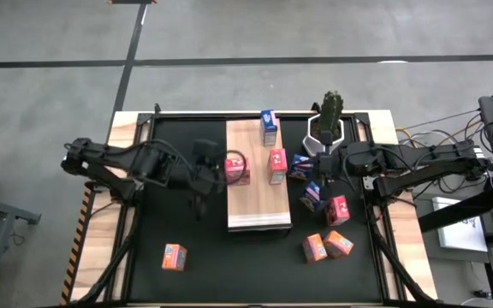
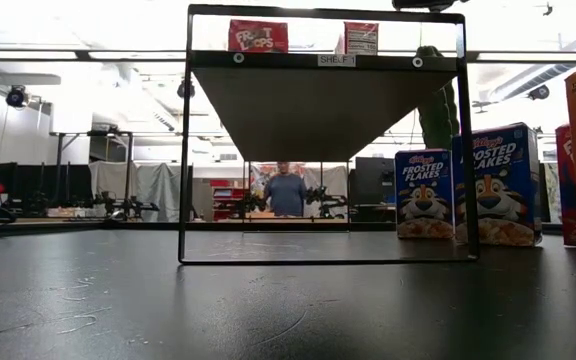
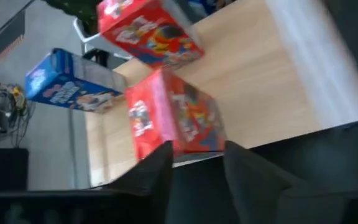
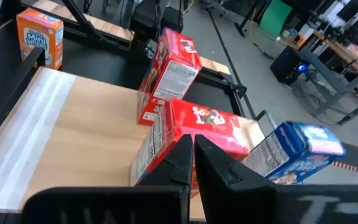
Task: Stack cereal on shelf
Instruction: Put the left red cereal box aligned with the other red cereal box on the shelf
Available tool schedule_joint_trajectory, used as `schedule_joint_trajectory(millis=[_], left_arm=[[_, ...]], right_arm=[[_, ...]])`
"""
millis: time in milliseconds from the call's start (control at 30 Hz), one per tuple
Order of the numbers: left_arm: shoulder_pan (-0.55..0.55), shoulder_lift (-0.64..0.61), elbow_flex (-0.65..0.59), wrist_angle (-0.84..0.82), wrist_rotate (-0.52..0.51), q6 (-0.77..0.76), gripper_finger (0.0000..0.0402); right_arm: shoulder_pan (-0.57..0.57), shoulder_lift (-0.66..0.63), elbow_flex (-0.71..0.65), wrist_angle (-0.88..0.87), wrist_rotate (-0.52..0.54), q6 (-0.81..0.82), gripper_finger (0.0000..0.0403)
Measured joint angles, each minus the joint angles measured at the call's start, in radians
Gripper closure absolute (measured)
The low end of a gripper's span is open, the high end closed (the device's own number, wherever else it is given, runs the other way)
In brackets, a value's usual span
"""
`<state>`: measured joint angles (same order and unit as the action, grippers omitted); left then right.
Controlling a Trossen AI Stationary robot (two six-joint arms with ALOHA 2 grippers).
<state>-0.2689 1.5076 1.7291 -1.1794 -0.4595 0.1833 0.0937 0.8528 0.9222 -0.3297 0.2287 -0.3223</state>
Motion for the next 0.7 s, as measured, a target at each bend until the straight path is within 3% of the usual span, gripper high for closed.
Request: schedule_joint_trajectory(millis=[233,433,700], left_arm=[[-0.044,-0.005,-0.097,0.049,0.0,-0.041,0.0393],[-0.044,-0.038,-0.27,0.222,-0.002,-0.042,0.0392],[-0.044,-0.178,-0.535,0.529,-0.003,-0.035,0.0401]], right_arm=[[0.0,0.008,0.0,0.033,0.0,-0.01,0.0394],[0.0,0.043,0.0,0.064,0.0,-0.011,0.0394],[0.0,0.124,0.08,0.079,0.0,-0.011,0.0394]])
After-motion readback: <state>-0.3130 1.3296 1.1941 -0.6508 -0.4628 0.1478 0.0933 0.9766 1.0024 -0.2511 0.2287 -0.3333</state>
